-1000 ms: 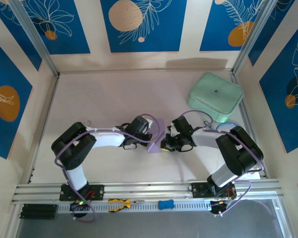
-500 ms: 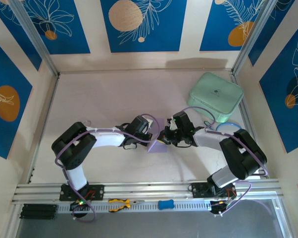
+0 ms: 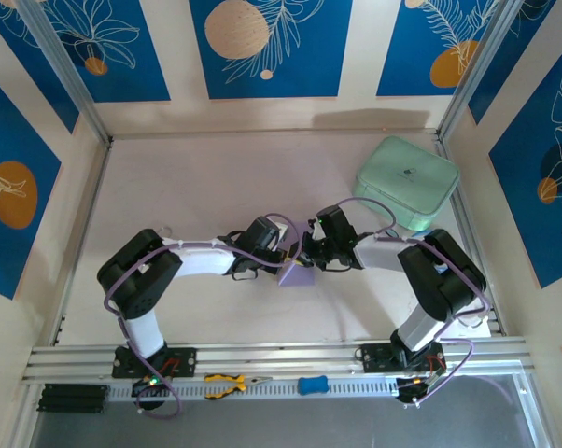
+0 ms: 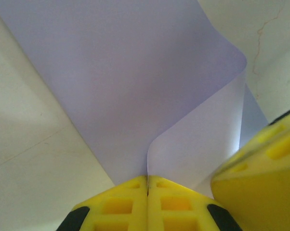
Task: Fold a paper plane with a square sheet of paper (pick it up from the middle)
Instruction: Fold the triangle a second time at the center of the table.
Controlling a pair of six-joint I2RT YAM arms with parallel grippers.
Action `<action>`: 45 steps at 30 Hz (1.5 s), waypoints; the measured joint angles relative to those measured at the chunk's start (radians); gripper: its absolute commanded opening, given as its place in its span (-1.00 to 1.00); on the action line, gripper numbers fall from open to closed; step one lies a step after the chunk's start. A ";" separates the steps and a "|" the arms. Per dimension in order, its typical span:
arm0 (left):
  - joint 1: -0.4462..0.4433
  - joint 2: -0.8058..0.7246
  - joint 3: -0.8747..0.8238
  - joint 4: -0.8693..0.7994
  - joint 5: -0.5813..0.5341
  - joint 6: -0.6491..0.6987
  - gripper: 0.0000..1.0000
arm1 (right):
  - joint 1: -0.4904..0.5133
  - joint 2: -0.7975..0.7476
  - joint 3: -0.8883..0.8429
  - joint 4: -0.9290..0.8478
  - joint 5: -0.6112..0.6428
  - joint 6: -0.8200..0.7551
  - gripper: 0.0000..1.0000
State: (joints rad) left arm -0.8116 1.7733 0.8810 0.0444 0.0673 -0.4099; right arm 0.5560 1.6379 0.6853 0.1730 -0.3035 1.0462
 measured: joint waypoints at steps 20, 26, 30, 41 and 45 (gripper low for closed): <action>0.000 0.011 0.014 -0.002 0.016 0.000 -1.00 | -0.059 0.013 -0.056 0.002 -0.012 -0.013 -0.94; 0.000 0.015 0.018 -0.004 0.018 0.000 -1.00 | -0.091 0.012 -0.007 -0.003 -0.010 -0.029 -0.95; 0.000 0.015 0.018 -0.005 0.018 0.000 -1.00 | -0.099 0.040 -0.016 0.005 0.000 -0.027 -0.95; 0.000 0.018 0.024 -0.010 0.031 0.001 -1.00 | -0.157 0.055 -0.062 0.058 -0.045 -0.032 -0.89; 0.000 0.018 0.025 -0.012 0.032 0.001 -1.00 | -0.177 0.039 -0.047 0.038 -0.060 -0.054 -0.89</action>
State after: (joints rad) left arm -0.8116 1.7912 0.9062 0.0322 0.0998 -0.4091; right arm 0.3790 1.6768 0.6380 0.2108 -0.3637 0.9924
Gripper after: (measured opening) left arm 0.064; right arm 0.063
